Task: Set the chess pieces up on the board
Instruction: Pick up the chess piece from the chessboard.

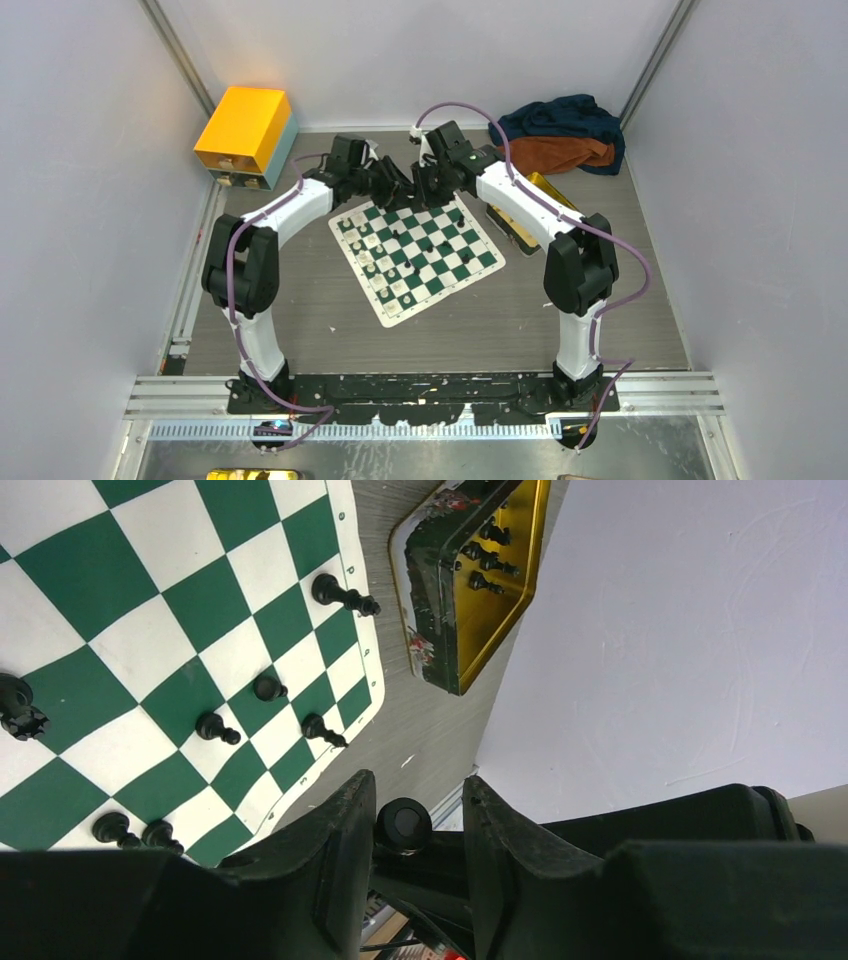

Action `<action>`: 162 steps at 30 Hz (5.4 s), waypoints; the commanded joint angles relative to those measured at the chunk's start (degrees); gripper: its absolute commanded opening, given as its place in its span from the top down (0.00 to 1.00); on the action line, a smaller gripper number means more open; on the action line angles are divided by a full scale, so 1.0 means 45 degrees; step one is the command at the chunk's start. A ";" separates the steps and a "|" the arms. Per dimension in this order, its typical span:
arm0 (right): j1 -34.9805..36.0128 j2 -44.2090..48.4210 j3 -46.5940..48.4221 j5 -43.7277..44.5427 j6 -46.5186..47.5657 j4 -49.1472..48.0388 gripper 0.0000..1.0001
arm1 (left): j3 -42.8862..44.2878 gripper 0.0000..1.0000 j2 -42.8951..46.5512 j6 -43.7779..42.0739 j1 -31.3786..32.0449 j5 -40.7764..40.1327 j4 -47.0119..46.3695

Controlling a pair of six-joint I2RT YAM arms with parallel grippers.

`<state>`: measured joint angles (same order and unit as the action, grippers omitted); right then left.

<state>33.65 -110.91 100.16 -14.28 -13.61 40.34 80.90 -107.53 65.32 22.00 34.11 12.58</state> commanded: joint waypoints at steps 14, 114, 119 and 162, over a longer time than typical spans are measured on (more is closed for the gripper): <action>0.0052 0.0388 0.0286 0.0011 0.0195 -0.0467 0.95 | -0.0170 0.88 0.0586 -0.0295 0.0033 0.0586 -0.0546; -0.0950 0.3945 -0.7230 0.1273 -0.0775 -1.2404 0.73 | -0.1731 1.00 0.0020 1.1041 0.0463 -0.1243 -0.6275; -0.1055 0.3862 -0.7103 0.1069 -0.0781 -1.2261 0.77 | -0.1641 1.00 -0.0031 1.1088 0.0482 -0.1271 -0.6291; -0.1306 0.3394 -0.4461 0.1129 -0.0453 -0.8084 0.99 | -0.0038 0.58 -0.0352 0.6501 -0.0277 -0.1737 -0.3073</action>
<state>27.79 -94.83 73.80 -11.29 -16.56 -1.08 77.52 -109.62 102.91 22.59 27.40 -6.17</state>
